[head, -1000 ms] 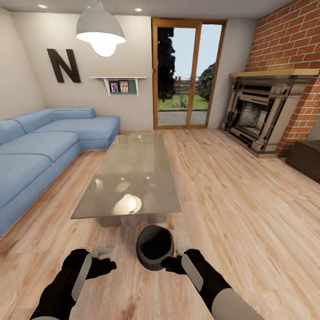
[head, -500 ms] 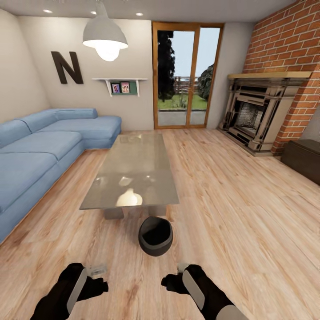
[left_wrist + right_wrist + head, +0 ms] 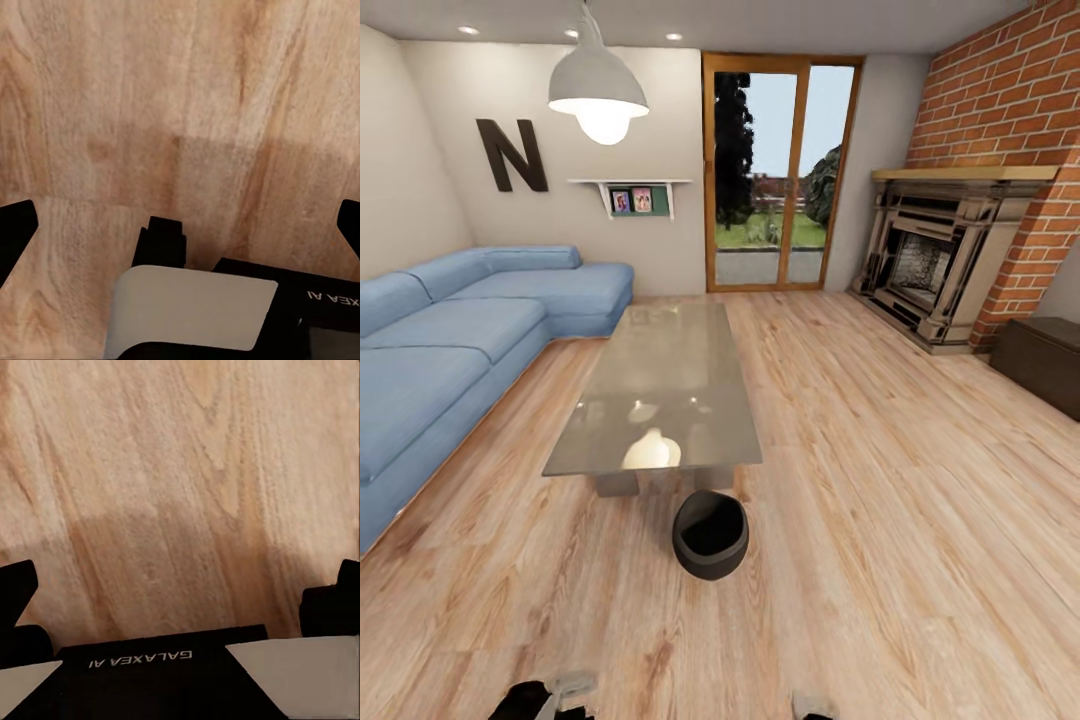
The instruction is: Place each of the two pumpkins and all three candles from the living room inside a cabinet in the living room (use any cabinet), then make sure every cabinet is closed, and position the cauldron so it is next to a table in the living room.
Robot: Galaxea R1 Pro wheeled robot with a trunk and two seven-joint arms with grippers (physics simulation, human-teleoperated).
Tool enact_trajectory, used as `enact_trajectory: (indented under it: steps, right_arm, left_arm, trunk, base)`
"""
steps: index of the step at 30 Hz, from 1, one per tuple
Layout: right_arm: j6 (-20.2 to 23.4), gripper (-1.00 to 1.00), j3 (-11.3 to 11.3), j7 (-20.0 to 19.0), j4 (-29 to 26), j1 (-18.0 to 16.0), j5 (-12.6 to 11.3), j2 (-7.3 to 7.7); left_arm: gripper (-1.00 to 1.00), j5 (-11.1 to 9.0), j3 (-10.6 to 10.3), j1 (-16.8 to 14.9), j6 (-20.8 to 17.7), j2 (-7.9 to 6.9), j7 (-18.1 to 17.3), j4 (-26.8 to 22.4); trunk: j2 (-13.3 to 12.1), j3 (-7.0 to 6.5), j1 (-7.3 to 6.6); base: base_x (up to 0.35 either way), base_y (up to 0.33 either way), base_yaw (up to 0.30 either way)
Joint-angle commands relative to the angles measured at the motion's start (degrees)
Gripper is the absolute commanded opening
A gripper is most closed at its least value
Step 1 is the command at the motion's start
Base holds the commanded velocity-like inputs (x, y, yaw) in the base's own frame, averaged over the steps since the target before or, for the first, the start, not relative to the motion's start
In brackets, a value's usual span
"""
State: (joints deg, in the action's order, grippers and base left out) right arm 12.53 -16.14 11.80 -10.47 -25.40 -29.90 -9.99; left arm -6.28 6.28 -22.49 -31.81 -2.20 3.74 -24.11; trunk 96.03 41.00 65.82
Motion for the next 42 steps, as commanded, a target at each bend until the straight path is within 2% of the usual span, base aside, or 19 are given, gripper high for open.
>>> enact_trajectory:
  steps: [1,5,7,8,12,19,22,25,26,28,32,35,40,42]
  right_arm:
    - [-1.09,1.0,-0.02,-0.01,0.93,-0.01,0.0,0.0]
    - [-7.57,1.0,-0.09,-0.02,5.86,0.26,0.0,0.0]
    - [-11.36,1.0,-0.09,-0.02,7.25,2.25,0.01,0.0]
    - [-12.83,1.0,-0.12,-0.03,7.49,3.29,0.01,0.0]
    - [-16.74,1.0,-0.19,-0.03,7.9,5.62,-0.06,0.0]
    - [-19.71,1.0,-0.15,0.03,8.09,8.41,-0.35,4.11]
    - [-22.55,1.0,-0.1,0.06,8.1,10.94,-0.48,6.36]
    - [-24.22,1.0,-0.06,0.11,8.18,12.65,-0.69,8.0]
    - [-24.71,1.0,-0.05,0.13,8.31,13.49,-0.83,8.97]
    - [-25.05,1.0,-0.02,0.14,8.71,14.29,-0.97,9.67]
    - [-26.27,1.0,0.04,0.21,9.3,16.1,-1.1,10.47]
    - [-26.52,1.0,0.05,0.26,9.38,17.24,-0.85,10.88]
    - [-26.65,1.0,0.01,0.4,9.41,17.79,-0.51,12.46]
    - [-26.63,1.0,0.03,0.41,9.42,17.84,-0.48,12.87]
  left_arm:
    - [1.0,0.35,-0.05,-0.01,1.11,0.0,0.01,0.87]
    - [1.0,2.96,-0.11,-0.01,10.41,-0.04,0.08,8.95]
    - [1.0,3.66,-0.12,-0.01,17.67,-0.38,0.86,14.51]
    - [1.0,3.78,-0.12,-0.01,20.0,-0.54,1.67,16.14]
    - [1.0,3.98,-0.17,0.01,25.2,-1.29,5.08,19.86]
    - [1.0,4.0,-0.19,1.42,31.73,-3.47,6.44,23.06]
    - [1.0,4.0,-0.18,3.55,34.91,-5.34,6.52,23.4]
    - [1.0,4.0,-0.16,5.22,36.66,-5.85,6.54,23.52]
    - [1.0,4.0,-0.15,6.21,37.17,-5.94,6.54,23.55]
    - [1.0,4.0,-0.14,7.02,37.44,-5.89,6.54,23.75]
    - [1.0,3.94,-0.13,9.09,37.72,-5.75,6.54,24.51]
    - [1.0,3.92,-0.08,10.31,37.77,-5.55,6.54,24.84]
    - [1.0,3.82,-0.01,11.24,37.61,-4.83,6.41,25.11]
    - [1.0,3.82,0.02,11.34,37.58,-4.02,6.28,25.09]
  trunk:
    - [-0.42,-0.19,-0.23]
    - [-2.02,-0.91,-1.11]
    - [-2.82,-1.27,-1.54]
    - [-3.22,-1.45,-1.76]
    - [-4.83,-2.16,-2.64]
    - [-7.63,-3.42,-4.18]
    - [-8.84,-3.96,-4.84]
    - [-10.04,-4.5,-5.5]
    - [-10.44,-4.68,-5.72]
    - [-11.24,-5.04,-6.16]
    - [-12.85,-5.76,-7.04]
    - [-12.85,-5.76,-7.04]
    - [-12.85,-5.76,-7.04]
    - [-12.85,-5.76,-7.04]
  base:
    - [0.0,0.0,0.0]
    - [0.0,0.0,0.0]
    - [0.0,0.0,0.0]
    - [0.0,0.0,0.0]
    - [0.0,0.0,0.0]
    - [0.0,0.0,0.0]
    - [0.0,0.0,0.0]
    - [0.0,0.0,0.0]
    - [0.0,0.0,0.0]
    - [0.0,0.0,0.0]
    - [0.0,0.0,0.0]
    - [0.0,0.0,0.0]
    - [0.0,0.0,0.0]
    - [0.0,0.0,0.0]
